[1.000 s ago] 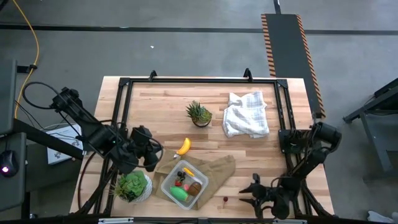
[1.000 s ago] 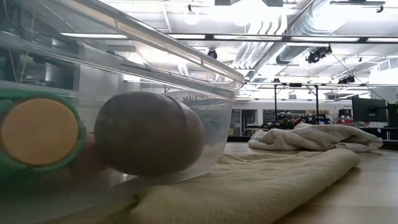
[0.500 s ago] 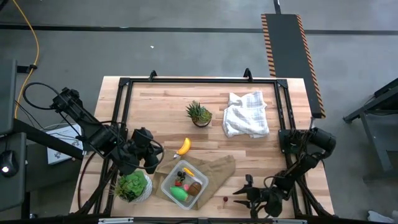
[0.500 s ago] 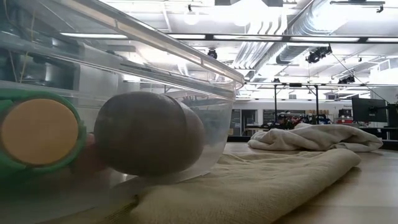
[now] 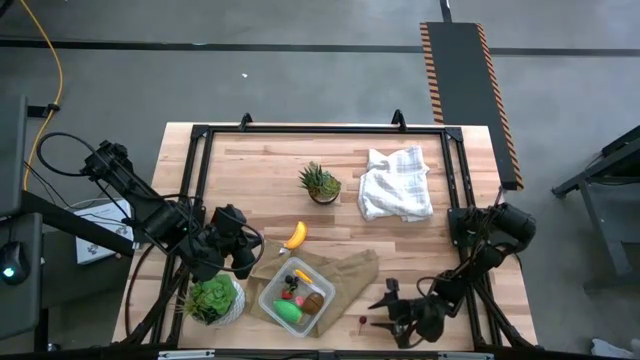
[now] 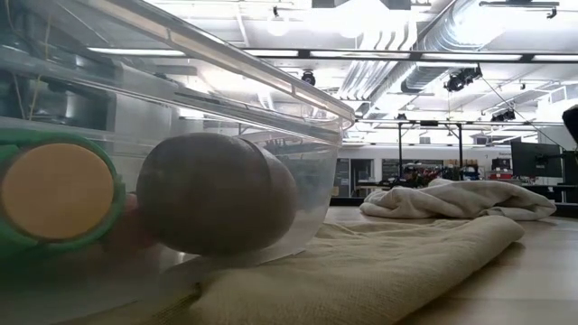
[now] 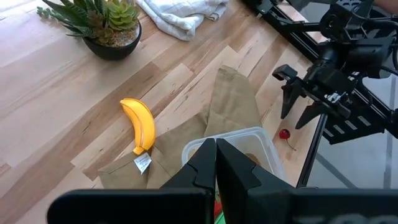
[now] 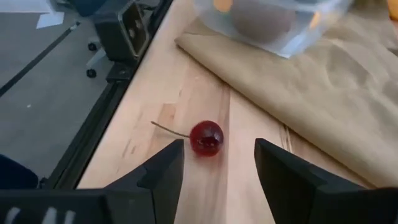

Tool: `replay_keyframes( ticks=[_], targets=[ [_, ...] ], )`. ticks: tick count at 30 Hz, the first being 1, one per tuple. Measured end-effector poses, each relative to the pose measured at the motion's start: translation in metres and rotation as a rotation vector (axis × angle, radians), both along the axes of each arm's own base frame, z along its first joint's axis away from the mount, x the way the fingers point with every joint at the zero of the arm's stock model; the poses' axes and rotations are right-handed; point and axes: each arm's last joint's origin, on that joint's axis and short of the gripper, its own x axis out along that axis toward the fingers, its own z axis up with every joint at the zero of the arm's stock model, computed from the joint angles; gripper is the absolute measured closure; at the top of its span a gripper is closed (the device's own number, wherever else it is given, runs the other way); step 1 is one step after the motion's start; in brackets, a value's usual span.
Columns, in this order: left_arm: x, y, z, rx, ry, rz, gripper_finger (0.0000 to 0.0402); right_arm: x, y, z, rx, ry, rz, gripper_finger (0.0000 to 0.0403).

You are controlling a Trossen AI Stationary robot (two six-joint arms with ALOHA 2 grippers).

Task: Pick and placing Produce into tupperware
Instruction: Put the red cherry into the container

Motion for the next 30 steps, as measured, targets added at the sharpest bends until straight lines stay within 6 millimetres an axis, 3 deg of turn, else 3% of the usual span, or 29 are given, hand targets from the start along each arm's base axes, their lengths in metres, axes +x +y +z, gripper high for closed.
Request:
replay_keyframes(
  ticks=[9,30],
  targets=[
    [0.0,0.0,0.0,0.0,0.0,0.0,0.0401,0.001,0.002,0.002,-0.019,-0.025,0.043,0.0215],
    [0.0,-0.001,0.0,-0.017,0.013,-0.016,0.0401,0.014,0.0,-0.018,0.022,-0.053,0.056,0.0215]
  ],
)
